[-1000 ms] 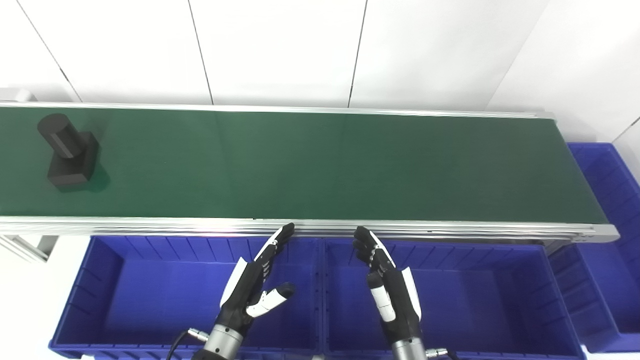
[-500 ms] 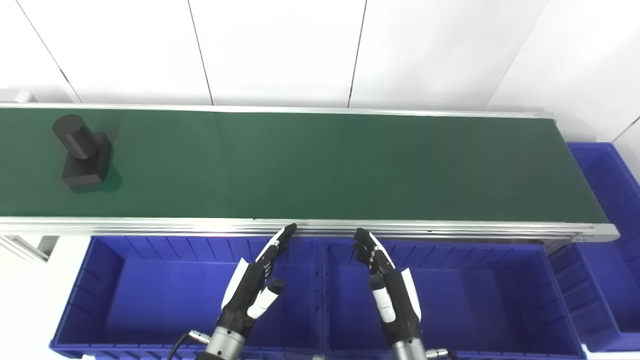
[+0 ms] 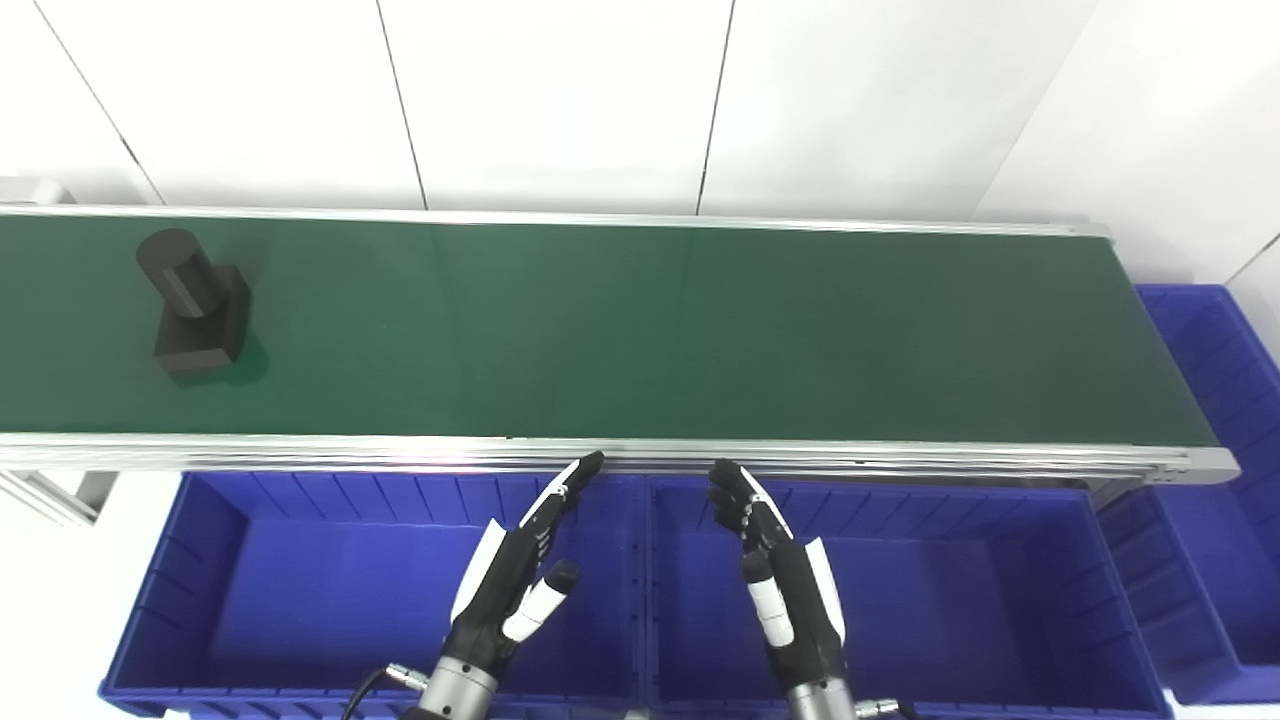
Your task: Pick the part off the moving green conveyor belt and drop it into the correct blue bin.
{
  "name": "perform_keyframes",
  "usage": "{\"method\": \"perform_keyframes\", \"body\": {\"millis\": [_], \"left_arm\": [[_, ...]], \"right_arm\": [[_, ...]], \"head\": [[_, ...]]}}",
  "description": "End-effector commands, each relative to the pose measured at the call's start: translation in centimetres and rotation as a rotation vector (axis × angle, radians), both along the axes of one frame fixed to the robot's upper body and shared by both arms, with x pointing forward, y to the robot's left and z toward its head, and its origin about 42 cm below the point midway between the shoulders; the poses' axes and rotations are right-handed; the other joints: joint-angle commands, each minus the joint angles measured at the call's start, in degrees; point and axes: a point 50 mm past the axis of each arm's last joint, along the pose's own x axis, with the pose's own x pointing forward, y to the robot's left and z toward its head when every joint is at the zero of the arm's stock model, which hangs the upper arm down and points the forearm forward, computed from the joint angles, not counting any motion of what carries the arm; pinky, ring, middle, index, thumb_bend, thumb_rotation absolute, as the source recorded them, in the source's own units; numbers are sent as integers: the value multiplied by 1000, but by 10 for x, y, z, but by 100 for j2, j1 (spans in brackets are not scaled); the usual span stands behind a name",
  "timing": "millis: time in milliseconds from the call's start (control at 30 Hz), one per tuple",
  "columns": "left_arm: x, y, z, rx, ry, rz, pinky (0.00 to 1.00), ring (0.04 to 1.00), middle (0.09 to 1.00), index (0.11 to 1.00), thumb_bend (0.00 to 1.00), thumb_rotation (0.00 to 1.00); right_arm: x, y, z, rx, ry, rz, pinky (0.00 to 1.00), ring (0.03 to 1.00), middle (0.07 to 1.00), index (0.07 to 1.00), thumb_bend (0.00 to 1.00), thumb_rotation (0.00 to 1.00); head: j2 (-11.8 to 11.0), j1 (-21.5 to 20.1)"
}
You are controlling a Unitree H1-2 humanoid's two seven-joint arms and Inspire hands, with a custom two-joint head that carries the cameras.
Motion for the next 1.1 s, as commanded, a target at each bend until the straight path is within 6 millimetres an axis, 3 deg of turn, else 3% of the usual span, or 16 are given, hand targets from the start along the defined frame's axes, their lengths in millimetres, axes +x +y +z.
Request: {"method": "perform_keyframes", "body": {"millis": [0, 300, 400, 800, 1067], "left_arm": [[6, -2, 9, -19, -62, 4, 956, 960, 945, 925, 869, 1000], [4, -2, 8, -32, -50, 3, 939, 961, 945, 921, 881, 980], [5, -2, 5, -27, -43, 2, 939, 959, 943, 923, 888, 980], [11, -16, -17, 63, -14, 1, 931, 941, 927, 917, 860, 986], [16, -23, -24, 103, -24, 4, 896, 919, 916, 902, 889, 963]], "right_arm": [[6, 2, 10, 4, -83, 17, 893, 900, 903, 900, 862, 1000], [8, 2, 9, -20, -87, 54, 930, 933, 920, 887, 895, 1000], [9, 2, 7, -24, -81, 52, 935, 938, 919, 882, 903, 1000], [14, -10, -20, -49, 8, 37, 921, 931, 924, 893, 890, 1000], [19, -17, -27, -75, 26, 39, 920, 927, 926, 898, 898, 1000]], "head": [[4, 7], [6, -16], [-91, 6], [-1104, 831], [-1314, 880]]}}
